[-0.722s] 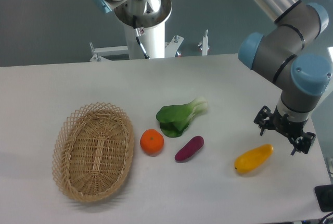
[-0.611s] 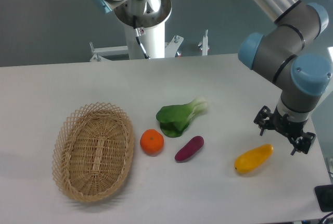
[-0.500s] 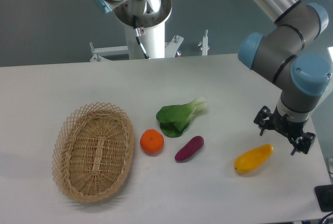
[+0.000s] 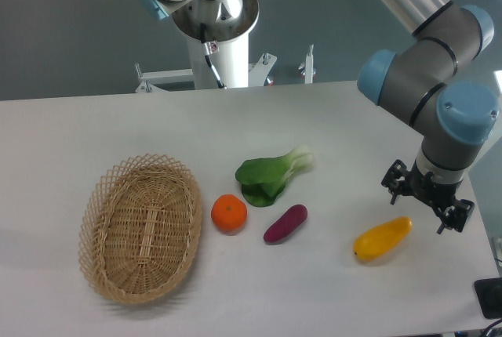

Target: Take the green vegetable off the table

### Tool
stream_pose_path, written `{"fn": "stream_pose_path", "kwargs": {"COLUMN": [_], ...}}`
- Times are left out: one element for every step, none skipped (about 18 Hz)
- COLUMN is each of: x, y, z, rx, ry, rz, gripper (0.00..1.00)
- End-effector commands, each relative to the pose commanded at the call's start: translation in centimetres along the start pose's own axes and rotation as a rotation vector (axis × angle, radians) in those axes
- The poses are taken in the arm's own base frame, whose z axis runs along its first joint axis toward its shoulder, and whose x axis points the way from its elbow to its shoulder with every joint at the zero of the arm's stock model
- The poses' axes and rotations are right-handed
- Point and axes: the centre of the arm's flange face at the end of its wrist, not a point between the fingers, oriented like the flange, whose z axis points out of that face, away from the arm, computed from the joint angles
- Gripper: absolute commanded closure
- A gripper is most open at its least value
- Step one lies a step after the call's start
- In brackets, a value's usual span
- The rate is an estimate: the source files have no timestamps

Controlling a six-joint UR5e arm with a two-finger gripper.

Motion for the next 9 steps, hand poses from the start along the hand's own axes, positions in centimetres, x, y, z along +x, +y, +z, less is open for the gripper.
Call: {"fn": "stream_pose_path", "kwargs": {"x": [0.04,0.01,-0.01,0.03,0.03,0.04,0.12,0.27,0.95], "y": [-0.01,-0.02,0.00,0.00,0.00,0.00,-0.05,-0.14,-0.14], "z": [0.09,-0.09,-0.11,-0.04,-0.04,-0.15,-0.07,-0.25,-0.65], "rx": [0.002,0.002,0.001,0.001,0.001,0.001,-0.004,-0.005,0.001], "ry": [-0.001,-0.004,-0.006,-0.005,-0.005,-0.006,-0.004,-0.004,0.005], "rz": [-0.006,-0.008,-0.009,-0.011,-0.012,-0.014,-0.012,-0.011,-0.013], "gripper": [0.00,0.00,0.00,0.00,0.00,0.00,0.00,0.00,0.00]}}
